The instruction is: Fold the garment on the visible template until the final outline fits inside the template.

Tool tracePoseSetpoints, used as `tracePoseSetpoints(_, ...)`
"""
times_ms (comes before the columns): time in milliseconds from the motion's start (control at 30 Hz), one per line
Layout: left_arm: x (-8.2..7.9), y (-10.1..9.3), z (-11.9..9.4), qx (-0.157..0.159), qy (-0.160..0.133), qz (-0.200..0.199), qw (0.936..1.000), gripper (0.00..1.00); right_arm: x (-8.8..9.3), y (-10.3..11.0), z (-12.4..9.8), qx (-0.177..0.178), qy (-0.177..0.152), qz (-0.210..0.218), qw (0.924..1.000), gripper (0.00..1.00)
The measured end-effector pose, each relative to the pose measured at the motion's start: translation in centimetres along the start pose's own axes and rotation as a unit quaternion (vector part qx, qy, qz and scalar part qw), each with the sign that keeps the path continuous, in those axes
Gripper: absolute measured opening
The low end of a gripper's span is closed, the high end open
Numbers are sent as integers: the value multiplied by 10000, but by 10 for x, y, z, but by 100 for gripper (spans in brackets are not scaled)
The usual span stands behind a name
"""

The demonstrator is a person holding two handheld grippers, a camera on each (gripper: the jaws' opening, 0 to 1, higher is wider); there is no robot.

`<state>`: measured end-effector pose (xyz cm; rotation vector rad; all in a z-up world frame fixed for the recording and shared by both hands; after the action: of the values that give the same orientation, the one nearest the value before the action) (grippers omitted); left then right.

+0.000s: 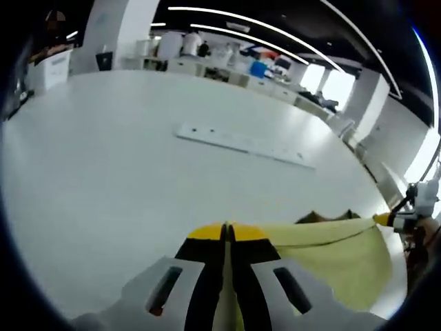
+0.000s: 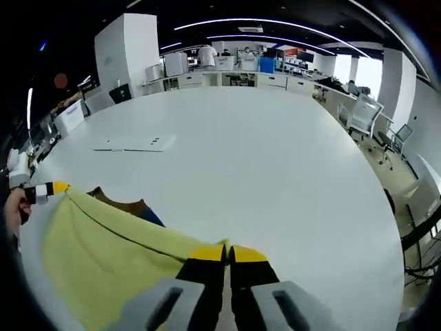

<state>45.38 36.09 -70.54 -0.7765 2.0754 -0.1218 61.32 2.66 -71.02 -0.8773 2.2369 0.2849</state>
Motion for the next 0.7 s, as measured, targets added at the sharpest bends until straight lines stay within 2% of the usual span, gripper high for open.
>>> tracePoseSetpoints(167,1,-1,0,-87,-33,100,9999,0,3,1,2,-6,62,-49,10000,0)
tracePoseSetpoints(200,1,-1,0,-91,-43,63,9999,0,3,0,2,21,27,178,9998,0)
tracePoseSetpoints(267,3,0,2,-42,-11,-68,10000,0,1,0,1,-11,-59,298,9995,0)
tracePoseSetpoints(367,-2,-1,-1,83,-142,32,9999,1,-2,-2,-2,34,-136,417,9990,3)
tracePoseSetpoints(400,-7,-5,-2,253,-258,219,9991,3,-6,-3,-5,37,-232,364,9991,8)
tracePoseSetpoints(533,-12,-12,-8,606,-277,909,9936,16,-12,-3,-12,-72,-364,163,9992,23)
tracePoseSetpoints(600,-12,-15,-11,822,-256,1372,9868,20,-11,-3,-16,-144,-363,-164,9991,26)
tracePoseSetpoints(633,-11,-18,-13,983,-270,1691,9803,22,-10,-3,-18,-163,-353,-382,9985,27)
tracePoseSetpoints(700,-6,-20,-15,1174,-190,2020,9721,24,-9,0,-20,-282,-385,-626,9969,28)
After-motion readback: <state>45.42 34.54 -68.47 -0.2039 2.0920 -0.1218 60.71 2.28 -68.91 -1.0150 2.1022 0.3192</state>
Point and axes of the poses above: the point that each gripper's makers call its tool centre point, and the gripper's own axes: z roughly forward along the fingers, y roughly to its left, x roughly out of its underside, the point moved 1 cm from there along -z, roughly backward along the fingers, and after that the axes turned 7 degrees about -z, right-handed, at the moved point
